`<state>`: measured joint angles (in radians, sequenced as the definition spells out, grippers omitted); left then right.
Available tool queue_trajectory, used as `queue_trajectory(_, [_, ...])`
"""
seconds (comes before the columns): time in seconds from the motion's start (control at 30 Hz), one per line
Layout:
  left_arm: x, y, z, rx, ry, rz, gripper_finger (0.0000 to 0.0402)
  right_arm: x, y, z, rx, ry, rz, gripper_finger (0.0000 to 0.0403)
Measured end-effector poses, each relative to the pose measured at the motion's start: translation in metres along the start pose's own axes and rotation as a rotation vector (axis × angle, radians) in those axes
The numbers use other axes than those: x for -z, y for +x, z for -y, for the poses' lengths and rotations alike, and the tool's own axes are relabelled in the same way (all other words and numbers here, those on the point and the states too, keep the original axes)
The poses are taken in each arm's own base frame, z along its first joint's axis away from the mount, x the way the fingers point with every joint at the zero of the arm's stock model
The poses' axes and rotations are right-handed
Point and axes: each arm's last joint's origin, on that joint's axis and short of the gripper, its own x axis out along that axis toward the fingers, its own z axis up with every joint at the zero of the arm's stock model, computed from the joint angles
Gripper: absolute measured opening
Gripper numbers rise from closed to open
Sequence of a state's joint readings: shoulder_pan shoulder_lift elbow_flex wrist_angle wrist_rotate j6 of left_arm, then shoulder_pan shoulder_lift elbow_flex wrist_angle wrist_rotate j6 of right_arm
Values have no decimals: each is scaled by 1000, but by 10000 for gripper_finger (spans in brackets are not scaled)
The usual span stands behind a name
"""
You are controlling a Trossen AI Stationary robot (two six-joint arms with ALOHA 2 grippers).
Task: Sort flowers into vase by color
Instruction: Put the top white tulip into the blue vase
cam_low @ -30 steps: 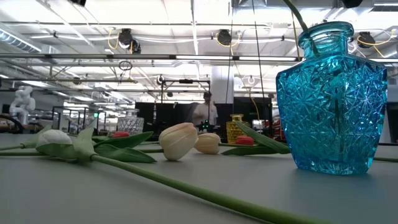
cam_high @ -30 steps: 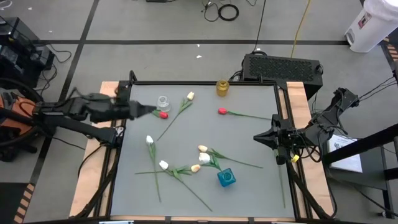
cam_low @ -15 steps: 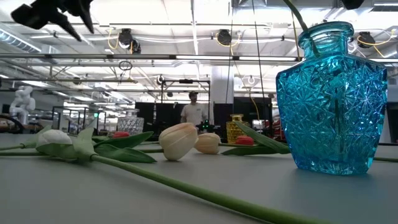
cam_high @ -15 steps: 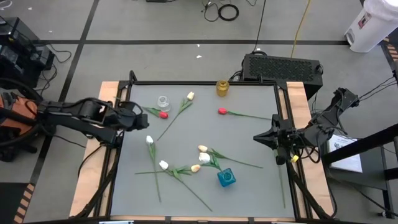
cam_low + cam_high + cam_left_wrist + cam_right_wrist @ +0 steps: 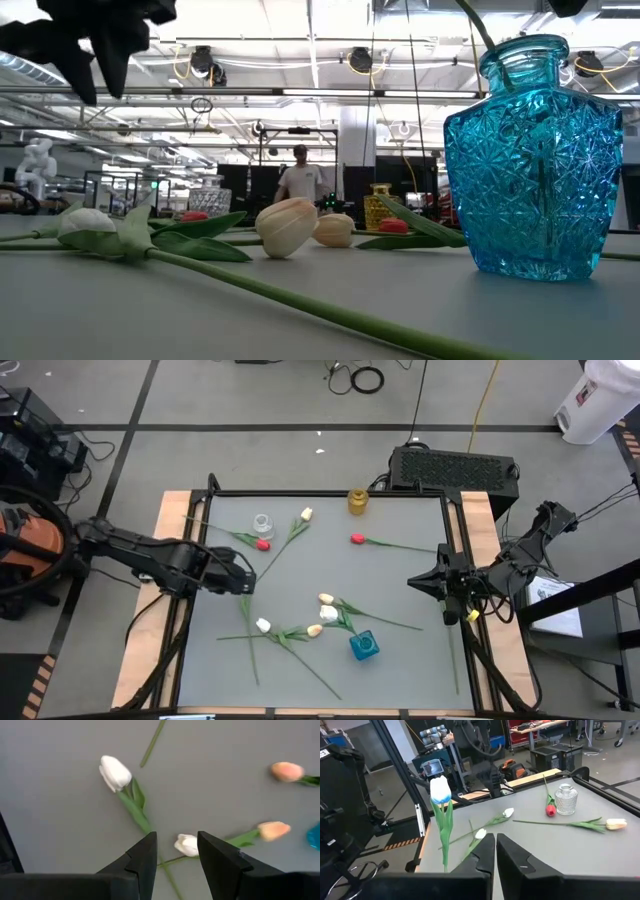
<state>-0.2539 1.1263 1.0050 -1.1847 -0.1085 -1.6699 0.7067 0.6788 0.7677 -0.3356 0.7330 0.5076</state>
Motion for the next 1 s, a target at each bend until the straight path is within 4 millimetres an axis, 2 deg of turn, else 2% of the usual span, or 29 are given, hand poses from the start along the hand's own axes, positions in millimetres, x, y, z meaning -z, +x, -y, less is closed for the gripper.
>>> queue_trajectory(0.13, [7, 15, 8, -78, 16, -32, 148, 1, 0, 1, 5, -35, -9, 11])
queue_trajectory(0.5, [25, 57, 24, -280, -74, -40, 148, 1, 0, 1, 7, -37, -12, 11])
queue_trajectory(0.77, [28, 82, 36, -308, -83, -38, 148, 1, 0, 1, 6, -69, -12, 11])
queue_trajectory(1.0, [31, 102, 36, -407, -76, -17, 148, 1, 0, 1, 6, -69, -13, 11])
